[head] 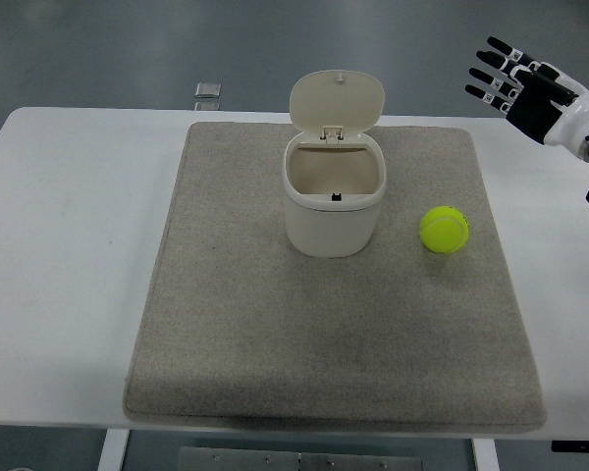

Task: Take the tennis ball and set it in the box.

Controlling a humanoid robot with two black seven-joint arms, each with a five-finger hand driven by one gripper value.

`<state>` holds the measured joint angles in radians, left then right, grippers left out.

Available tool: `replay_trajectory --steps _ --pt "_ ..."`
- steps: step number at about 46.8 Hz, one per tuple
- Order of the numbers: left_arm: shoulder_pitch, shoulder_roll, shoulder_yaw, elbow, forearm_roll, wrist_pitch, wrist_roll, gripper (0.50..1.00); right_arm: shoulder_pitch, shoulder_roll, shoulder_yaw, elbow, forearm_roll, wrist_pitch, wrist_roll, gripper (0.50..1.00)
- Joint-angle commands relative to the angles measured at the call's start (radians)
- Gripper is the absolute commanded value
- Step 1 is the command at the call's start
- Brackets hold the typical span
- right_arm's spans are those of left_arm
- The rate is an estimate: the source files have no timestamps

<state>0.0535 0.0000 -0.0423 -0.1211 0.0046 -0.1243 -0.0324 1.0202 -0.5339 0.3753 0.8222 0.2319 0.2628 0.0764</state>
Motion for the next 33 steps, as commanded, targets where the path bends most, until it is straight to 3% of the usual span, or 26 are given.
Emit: replay_trajectory --steps 1,24,33 --pt "0.0 0.0 -0.001 0.0 0.0 0.0 0.0 0.996 0.0 -0.003 -0.006 0.0 -0.002 0.001 -0.001 0.926" --pt "0.0 0.0 -0.001 0.0 0.0 0.0 0.0 0.996 0.006 -0.021 -0.009 0.011 -0.106 0.003 0.002 0.926" --pt "0.0 0.0 0.001 0.0 0.0 0.0 0.0 0.996 0.032 -0.05 -0.015 0.041 -0.226 0.001 0.036 0.924"
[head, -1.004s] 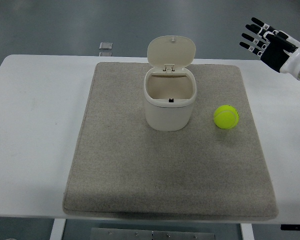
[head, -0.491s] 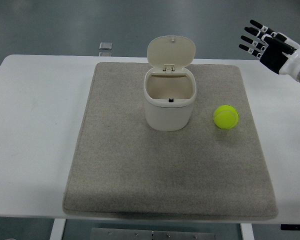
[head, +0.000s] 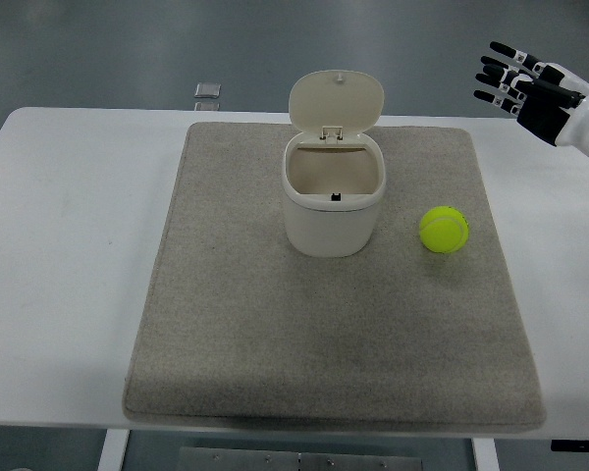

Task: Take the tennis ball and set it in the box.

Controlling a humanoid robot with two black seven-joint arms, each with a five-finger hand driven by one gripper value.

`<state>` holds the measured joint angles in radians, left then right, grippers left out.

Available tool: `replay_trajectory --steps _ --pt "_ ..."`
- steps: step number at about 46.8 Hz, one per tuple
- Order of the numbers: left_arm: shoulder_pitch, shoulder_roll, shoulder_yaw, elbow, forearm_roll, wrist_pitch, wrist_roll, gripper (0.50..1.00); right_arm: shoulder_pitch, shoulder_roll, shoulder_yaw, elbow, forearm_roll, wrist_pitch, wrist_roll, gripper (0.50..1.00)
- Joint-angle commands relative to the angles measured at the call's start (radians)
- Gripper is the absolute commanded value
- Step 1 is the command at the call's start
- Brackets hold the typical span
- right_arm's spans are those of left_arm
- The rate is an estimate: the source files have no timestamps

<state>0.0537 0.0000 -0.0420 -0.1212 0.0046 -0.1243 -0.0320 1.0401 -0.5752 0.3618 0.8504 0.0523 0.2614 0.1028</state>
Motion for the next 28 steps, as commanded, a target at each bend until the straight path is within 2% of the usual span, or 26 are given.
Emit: replay_trajectory --steps 1,11,20,28 --pt "0.0 0.0 -0.001 0.0 0.0 0.0 0.0 0.996 0.014 -0.017 -0.001 0.018 -0.063 0.004 0.011 0.924" --pt "-0.002 0.0 -0.001 0.0 0.0 0.0 0.0 0.996 0.035 -0.051 -0.01 0.044 -0.209 0.018 0.017 0.924" --pt "0.0 0.0 -0.001 0.0 0.0 0.0 0.0 0.996 0.034 -0.063 -0.014 0.05 -0.385 0.07 0.037 0.924" --pt "-0.002 0.0 -0.001 0.0 0.0 0.0 0.0 0.996 0.034 -0.072 -0.017 0.052 -0.528 0.119 0.08 0.924"
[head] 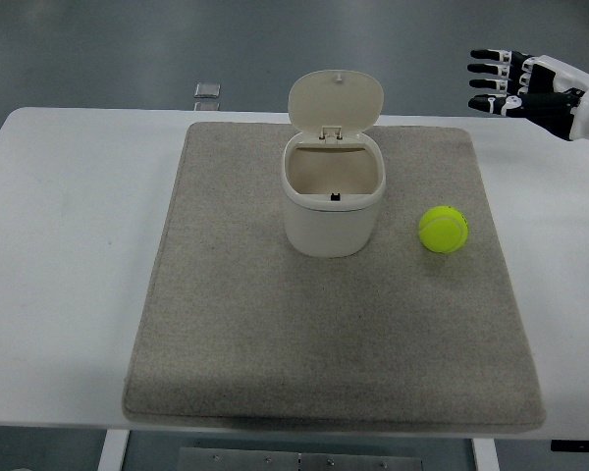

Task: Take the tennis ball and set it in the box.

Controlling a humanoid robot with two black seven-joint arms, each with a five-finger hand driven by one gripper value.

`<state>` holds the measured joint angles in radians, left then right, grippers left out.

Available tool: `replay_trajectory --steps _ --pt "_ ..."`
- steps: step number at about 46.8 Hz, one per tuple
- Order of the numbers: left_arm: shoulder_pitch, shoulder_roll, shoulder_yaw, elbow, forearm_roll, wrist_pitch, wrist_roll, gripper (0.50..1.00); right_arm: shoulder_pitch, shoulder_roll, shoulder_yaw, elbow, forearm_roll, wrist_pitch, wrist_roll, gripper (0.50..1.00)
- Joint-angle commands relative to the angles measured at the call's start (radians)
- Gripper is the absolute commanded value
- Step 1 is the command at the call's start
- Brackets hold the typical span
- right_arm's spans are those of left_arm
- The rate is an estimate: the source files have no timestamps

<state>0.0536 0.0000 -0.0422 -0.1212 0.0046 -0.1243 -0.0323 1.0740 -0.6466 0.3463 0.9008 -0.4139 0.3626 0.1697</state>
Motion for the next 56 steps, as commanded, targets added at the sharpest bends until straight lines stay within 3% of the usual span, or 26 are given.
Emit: replay_trajectory --steps 1,14,36,44,51,56 --pt "-0.001 0.0 -0.001 0.0 0.0 0.0 0.0 0.996 -0.002 -0.001 -0.001 0.0 -0.086 0.022 0.016 0.924" --pt "-0.001 0.0 0.001 0.0 0.0 0.0 0.0 0.996 -0.002 -0.021 0.0 0.018 -0.345 0.061 0.093 0.921" --pt "0.0 0.0 -0.001 0.0 0.0 0.0 0.0 0.996 0.012 -0.084 -0.043 0.131 -0.493 0.113 0.119 0.924" --pt "0.0 0.0 -0.001 0.0 0.0 0.0 0.0 0.996 0.009 -0.084 -0.058 0.142 -0.621 0.095 0.166 0.919" --pt "-0.001 0.0 -0.001 0.0 0.0 0.0 0.0 0.996 0.003 -0.081 -0.058 0.155 -0.727 0.029 0.169 0.919" --pt "0.0 0.0 -0.001 0.0 0.0 0.0 0.0 0.996 0.0 -0.076 -0.059 0.162 -0.798 0.015 0.172 0.919"
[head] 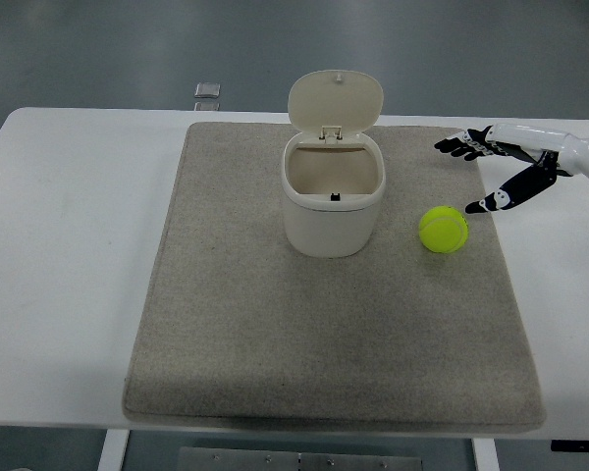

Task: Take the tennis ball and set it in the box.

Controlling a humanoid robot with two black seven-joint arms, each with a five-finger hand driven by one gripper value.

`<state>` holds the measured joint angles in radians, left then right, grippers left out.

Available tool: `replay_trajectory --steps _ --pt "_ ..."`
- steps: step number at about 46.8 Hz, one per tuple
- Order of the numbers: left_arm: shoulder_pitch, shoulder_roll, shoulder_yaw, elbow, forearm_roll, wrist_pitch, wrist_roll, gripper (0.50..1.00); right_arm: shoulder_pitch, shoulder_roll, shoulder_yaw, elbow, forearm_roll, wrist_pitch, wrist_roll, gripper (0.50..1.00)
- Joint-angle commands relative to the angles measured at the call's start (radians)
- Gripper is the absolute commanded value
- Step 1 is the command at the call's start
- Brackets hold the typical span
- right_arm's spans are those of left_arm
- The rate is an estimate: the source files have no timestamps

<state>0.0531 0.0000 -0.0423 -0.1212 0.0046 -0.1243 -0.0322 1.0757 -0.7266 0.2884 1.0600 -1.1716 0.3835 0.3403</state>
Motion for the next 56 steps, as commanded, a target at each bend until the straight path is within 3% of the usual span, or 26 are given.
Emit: replay_trajectory --steps 1,15,37,56 --pt "-0.001 0.0 -0.001 0.0 0.0 0.0 0.0 0.996 -0.003 0.006 -0.002 0.003 -0.051 -0.008 0.002 0.921" --pt "0.001 0.0 -0.001 0.0 0.0 0.0 0.0 0.996 -0.008 0.012 -0.091 0.017 -0.125 -0.064 0.006 0.919" --pt "0.001 0.0 -0.001 0.0 0.0 0.0 0.0 0.996 -0.059 0.065 -0.094 0.012 -0.14 -0.114 0.006 0.917" --pt "0.001 0.0 -0.001 0.0 0.0 0.0 0.0 0.996 -0.071 0.072 -0.094 -0.002 -0.141 -0.157 0.003 0.913"
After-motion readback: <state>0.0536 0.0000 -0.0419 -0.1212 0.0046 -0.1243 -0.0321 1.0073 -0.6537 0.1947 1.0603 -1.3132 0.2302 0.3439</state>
